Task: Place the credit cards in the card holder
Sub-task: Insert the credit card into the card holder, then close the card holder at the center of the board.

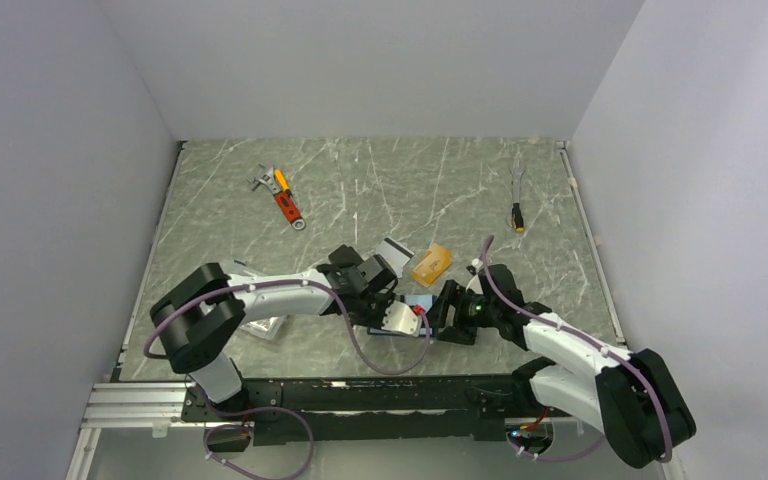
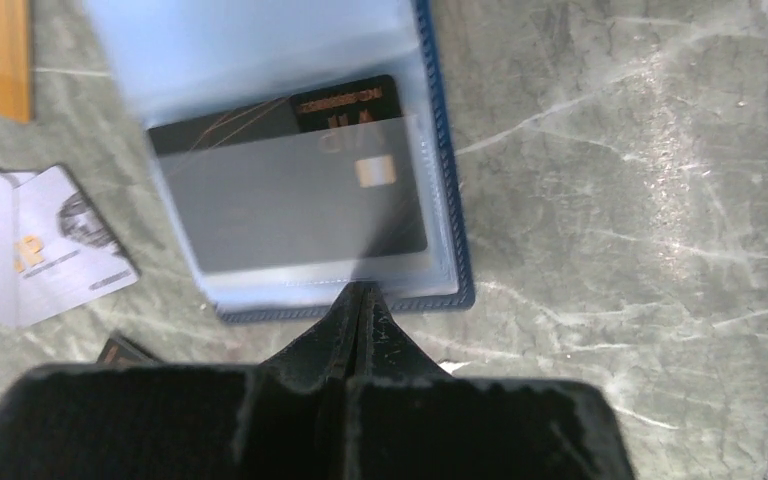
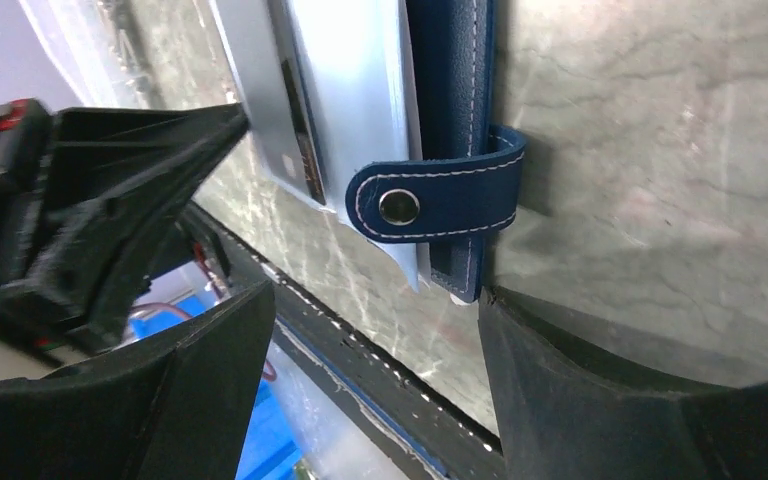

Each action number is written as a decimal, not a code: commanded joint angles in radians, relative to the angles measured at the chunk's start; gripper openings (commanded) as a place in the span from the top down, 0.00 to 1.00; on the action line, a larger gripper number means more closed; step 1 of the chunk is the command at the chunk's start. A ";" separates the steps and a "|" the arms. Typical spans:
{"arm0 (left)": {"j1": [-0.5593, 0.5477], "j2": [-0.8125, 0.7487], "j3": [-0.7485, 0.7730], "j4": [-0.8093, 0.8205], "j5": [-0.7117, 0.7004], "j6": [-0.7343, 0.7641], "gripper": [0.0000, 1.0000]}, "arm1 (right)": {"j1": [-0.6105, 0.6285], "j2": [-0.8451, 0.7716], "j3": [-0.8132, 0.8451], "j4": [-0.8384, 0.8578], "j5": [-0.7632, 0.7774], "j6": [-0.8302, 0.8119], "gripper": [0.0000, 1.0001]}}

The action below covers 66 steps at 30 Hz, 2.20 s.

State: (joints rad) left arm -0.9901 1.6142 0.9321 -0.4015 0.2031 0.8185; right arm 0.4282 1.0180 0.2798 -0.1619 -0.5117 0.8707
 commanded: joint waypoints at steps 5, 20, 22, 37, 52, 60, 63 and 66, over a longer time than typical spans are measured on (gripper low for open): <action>-0.022 0.098 0.059 -0.008 -0.037 0.031 1.00 | -0.020 0.043 -0.092 0.268 -0.049 0.036 0.25; -0.021 0.066 0.027 -0.048 -0.058 0.033 1.00 | -0.077 -0.099 -0.084 0.102 0.041 -0.063 0.28; -0.021 0.062 0.026 -0.048 -0.064 0.034 1.00 | -0.075 -0.070 -0.100 0.171 0.029 -0.042 0.27; -0.021 0.072 0.021 -0.053 -0.059 0.034 1.00 | -0.074 0.031 -0.198 0.664 -0.067 0.099 0.34; -0.012 0.062 0.004 -0.045 -0.063 0.041 1.00 | -0.073 0.098 -0.193 0.853 -0.179 0.139 0.39; -0.004 0.049 -0.003 -0.046 -0.059 0.039 1.00 | -0.074 0.046 -0.150 0.652 -0.123 0.014 0.43; -0.004 0.049 -0.003 -0.049 -0.059 0.041 1.00 | -0.074 0.026 -0.127 0.635 -0.112 0.001 0.37; -0.002 0.044 0.004 -0.053 -0.055 0.039 1.00 | -0.072 0.058 -0.105 0.649 -0.101 -0.004 0.37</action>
State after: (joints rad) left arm -0.9981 1.6653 0.9546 -0.4084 0.1192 0.8520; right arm 0.3531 1.0630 0.1177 0.4831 -0.6422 0.9165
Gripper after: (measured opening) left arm 0.010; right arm 0.630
